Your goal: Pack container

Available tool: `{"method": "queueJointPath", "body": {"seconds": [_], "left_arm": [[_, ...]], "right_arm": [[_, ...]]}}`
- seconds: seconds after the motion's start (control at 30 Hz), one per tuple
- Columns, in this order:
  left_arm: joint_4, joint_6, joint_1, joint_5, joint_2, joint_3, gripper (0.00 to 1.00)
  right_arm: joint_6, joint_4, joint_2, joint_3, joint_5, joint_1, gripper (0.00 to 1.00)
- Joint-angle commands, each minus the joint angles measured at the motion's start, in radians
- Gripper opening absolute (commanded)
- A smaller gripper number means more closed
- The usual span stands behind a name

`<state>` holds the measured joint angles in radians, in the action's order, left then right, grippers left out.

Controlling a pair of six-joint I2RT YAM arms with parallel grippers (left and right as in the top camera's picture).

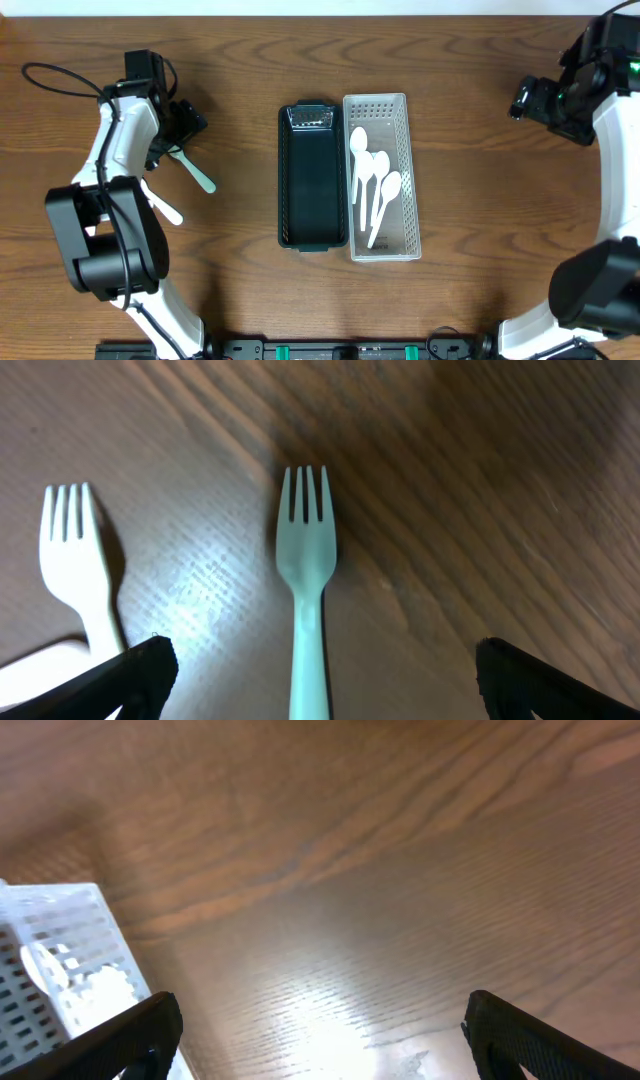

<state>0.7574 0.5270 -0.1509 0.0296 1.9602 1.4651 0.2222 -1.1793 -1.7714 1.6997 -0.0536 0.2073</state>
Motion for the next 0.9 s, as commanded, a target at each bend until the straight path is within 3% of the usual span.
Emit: {"method": "queueJointPath", "body": {"seconds": [0.0, 0.13, 0.83, 0.87], "left_arm": [[-0.016, 0.005, -0.012, 0.002, 0.031, 0.007, 0.98], [-0.050, -0.026, -0.036, -0.073, 0.063, 0.007, 0.98], [-0.068, -0.032, -0.056, -0.074, 0.195, 0.007, 1.00], [-0.068, -0.032, -0.056, -0.074, 0.195, 0.007, 0.96]], "right_arm": [[-0.014, -0.006, -0.021, 0.005, -0.004, 0.001, 0.93], [-0.014, -0.005, -0.030, 0.005, -0.003, 0.001, 0.93], [-0.014, -0.003, -0.031, 0.005, -0.004, 0.001, 0.92], [-0.014, -0.005, -0.031, 0.005, -0.003, 0.001, 0.92]]}}
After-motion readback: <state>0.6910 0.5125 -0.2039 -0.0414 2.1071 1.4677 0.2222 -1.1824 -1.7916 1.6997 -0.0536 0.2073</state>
